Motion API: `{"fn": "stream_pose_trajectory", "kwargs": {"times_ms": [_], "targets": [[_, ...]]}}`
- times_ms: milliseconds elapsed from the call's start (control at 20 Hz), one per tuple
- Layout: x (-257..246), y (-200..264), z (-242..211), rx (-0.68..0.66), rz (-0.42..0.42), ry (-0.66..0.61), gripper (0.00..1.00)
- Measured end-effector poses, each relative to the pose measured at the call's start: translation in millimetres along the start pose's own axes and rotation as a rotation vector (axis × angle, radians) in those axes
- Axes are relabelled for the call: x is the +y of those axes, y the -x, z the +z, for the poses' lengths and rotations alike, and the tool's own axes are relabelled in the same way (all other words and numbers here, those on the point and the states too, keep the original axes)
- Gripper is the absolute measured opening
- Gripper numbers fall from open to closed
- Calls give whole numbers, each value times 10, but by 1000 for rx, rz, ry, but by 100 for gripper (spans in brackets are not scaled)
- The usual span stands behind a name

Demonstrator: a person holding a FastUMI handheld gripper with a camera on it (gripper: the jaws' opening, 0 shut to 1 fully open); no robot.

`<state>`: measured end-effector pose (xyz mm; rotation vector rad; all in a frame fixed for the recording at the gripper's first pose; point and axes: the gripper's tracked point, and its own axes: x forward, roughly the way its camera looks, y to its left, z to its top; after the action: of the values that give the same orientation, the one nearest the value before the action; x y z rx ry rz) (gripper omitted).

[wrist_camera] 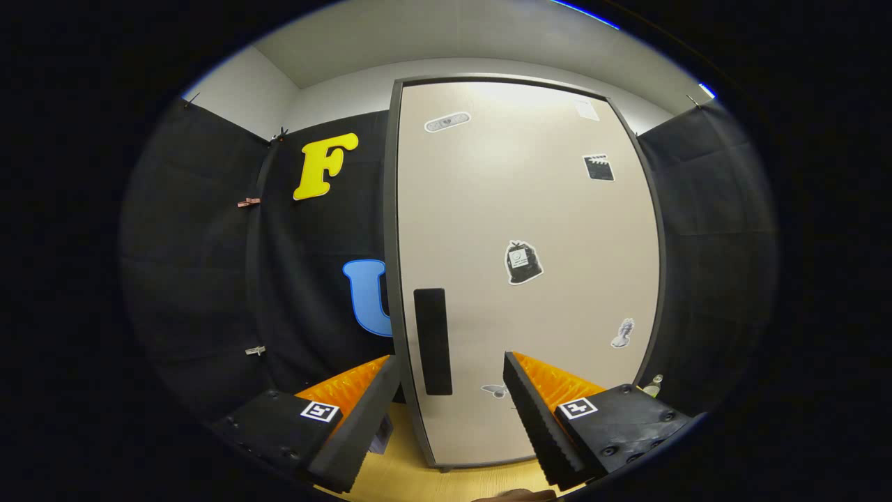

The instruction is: Open the shoe cabinet door, grab the shoes and put them into the shoe cabinet, then close the shoe cabinet door.

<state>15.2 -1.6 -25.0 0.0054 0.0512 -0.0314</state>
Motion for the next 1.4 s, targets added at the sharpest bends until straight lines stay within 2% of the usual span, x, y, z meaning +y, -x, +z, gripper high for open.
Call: {"fn": "stream_pose_trajectory", "kwargs": {"times_ms": [250,550,700,850,950,1000,1050,1150,1400], "targets": [[141,-539,4,3,-27,-19,98],[181,-860,-92,21,-67,8,97],[208,-938,-61,8,-85,6,81],[238,-989,-76,9,-97,14,79],[310,-999,-80,5,-92,30,47],[317,-1000,-64,2,-101,43,40],[295,-1020,-80,7,-111,55,40],[306,-982,-96,28,-110,51,31],[321,-873,-87,18,-86,41,31]]}}
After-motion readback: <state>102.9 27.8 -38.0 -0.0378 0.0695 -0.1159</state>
